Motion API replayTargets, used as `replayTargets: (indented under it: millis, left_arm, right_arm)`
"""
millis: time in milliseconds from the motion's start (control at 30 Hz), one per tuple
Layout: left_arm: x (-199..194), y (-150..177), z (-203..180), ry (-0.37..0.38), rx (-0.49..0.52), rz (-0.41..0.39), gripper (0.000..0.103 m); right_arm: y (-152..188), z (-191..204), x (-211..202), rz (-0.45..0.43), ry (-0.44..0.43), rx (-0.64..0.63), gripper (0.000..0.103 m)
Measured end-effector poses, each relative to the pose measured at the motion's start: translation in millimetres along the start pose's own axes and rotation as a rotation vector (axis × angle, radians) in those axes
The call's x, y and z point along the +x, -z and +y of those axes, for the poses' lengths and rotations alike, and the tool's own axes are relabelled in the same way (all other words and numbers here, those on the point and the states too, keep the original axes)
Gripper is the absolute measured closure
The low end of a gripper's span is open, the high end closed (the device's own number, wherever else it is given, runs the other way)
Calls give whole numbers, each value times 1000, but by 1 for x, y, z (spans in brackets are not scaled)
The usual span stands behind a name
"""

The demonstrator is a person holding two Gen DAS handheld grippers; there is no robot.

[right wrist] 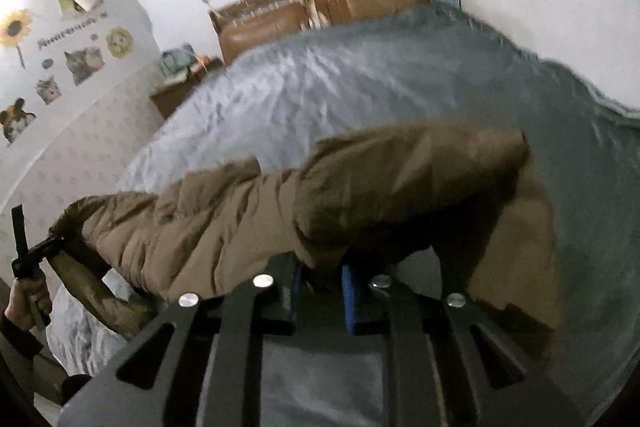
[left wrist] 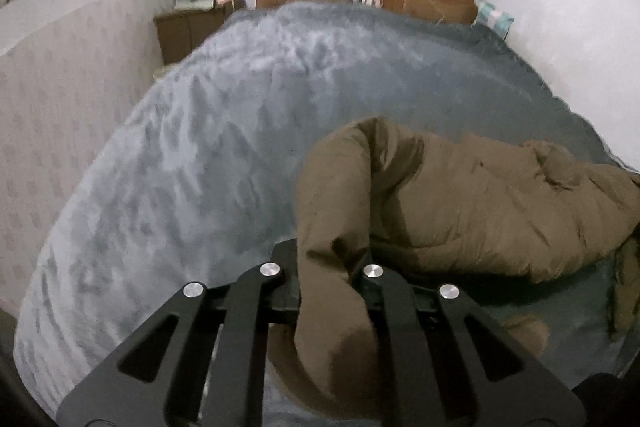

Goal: Fold large clothes
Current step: 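Lift the jacket with both grippers and shake it out above the bed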

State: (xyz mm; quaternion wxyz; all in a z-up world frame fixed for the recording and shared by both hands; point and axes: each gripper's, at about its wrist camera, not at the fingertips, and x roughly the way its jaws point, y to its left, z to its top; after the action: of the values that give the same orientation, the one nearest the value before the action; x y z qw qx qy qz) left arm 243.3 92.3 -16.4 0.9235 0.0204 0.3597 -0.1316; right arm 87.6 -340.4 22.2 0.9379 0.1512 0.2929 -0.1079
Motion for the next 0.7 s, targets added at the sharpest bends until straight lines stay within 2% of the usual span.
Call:
replayTargets:
  millis: [200,433,533,700]
  left_arm:
    - [-80,-29,-4,-28,28,-174,95]
    - [-180,-68,-8,2,20,-381,95]
    - [-217,-78,-15,-16,43,-469,95]
    - [-260,-89,-19,-2,44,-559,95]
  right_arm:
    - [-31,22,-74,-192,-18,-23,93]
    - [-62,46,-171,-430,-31,-33,94]
    - [-71,58,-205,-516,-32,-52,94]
    - [-88,74,-251,-629,-37,-72,94]
